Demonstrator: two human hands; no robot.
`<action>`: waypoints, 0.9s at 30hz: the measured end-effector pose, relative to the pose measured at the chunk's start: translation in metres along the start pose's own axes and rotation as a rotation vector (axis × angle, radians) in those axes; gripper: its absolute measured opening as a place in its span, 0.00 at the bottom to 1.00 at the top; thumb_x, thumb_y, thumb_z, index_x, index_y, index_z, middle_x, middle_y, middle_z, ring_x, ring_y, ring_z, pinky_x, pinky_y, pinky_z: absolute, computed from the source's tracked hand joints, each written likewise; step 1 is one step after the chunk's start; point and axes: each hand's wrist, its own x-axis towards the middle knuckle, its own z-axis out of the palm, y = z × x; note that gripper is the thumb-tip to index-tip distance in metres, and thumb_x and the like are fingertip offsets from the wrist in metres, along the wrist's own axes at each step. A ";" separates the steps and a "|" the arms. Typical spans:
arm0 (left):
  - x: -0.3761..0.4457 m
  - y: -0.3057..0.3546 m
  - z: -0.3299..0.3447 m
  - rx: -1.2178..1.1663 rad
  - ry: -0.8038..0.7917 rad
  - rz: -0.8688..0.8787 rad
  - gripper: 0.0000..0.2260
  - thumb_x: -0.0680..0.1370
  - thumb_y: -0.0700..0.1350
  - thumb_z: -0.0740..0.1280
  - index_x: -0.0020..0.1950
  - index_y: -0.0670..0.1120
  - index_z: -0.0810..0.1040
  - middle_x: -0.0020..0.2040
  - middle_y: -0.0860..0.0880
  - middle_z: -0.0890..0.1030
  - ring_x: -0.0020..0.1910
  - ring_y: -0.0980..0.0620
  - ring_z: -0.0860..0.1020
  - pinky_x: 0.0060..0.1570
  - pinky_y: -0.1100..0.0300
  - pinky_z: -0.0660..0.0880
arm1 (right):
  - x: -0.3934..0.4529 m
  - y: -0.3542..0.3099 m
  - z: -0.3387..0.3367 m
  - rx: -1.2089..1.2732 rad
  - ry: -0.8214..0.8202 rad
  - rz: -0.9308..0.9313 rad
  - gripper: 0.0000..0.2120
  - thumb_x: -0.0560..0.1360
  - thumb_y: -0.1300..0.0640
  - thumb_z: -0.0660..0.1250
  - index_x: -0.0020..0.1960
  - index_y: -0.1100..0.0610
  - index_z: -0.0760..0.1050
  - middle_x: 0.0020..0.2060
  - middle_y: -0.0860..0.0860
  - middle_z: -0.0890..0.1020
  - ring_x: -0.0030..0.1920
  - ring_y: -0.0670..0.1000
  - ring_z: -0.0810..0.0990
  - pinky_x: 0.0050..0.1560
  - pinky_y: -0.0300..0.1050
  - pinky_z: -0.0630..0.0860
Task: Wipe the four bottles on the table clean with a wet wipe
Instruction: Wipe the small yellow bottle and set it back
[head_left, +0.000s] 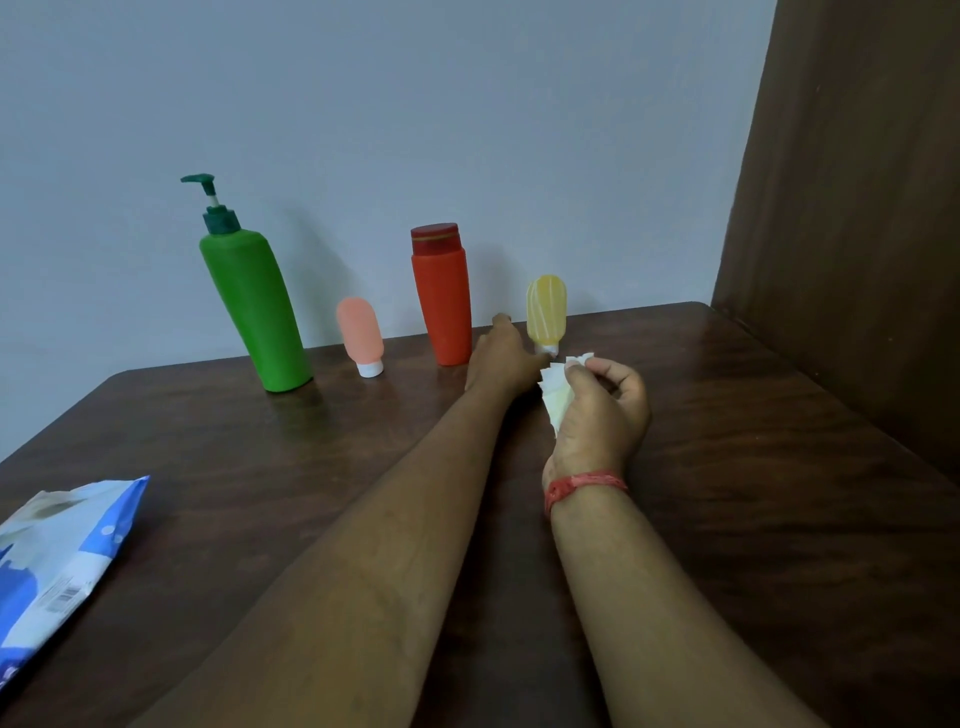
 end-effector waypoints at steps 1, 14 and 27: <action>0.004 0.001 0.002 -0.004 -0.015 0.005 0.35 0.73 0.54 0.75 0.72 0.43 0.64 0.59 0.46 0.80 0.60 0.46 0.77 0.57 0.46 0.78 | 0.001 0.000 0.000 0.007 0.003 0.005 0.10 0.72 0.72 0.70 0.44 0.59 0.78 0.42 0.52 0.82 0.32 0.37 0.82 0.31 0.29 0.74; -0.006 -0.007 -0.008 -0.293 -0.185 0.163 0.18 0.74 0.45 0.75 0.62 0.46 0.77 0.54 0.50 0.84 0.55 0.51 0.82 0.57 0.53 0.79 | 0.005 0.005 0.001 0.039 -0.051 0.033 0.09 0.72 0.74 0.69 0.45 0.62 0.77 0.38 0.51 0.82 0.34 0.40 0.82 0.34 0.32 0.76; -0.148 -0.062 -0.108 -0.746 -0.202 0.041 0.27 0.73 0.45 0.75 0.71 0.46 0.73 0.63 0.49 0.82 0.65 0.51 0.79 0.71 0.48 0.70 | -0.039 0.009 0.012 -0.101 -0.349 0.104 0.10 0.74 0.68 0.64 0.43 0.57 0.81 0.47 0.62 0.84 0.48 0.60 0.85 0.49 0.54 0.82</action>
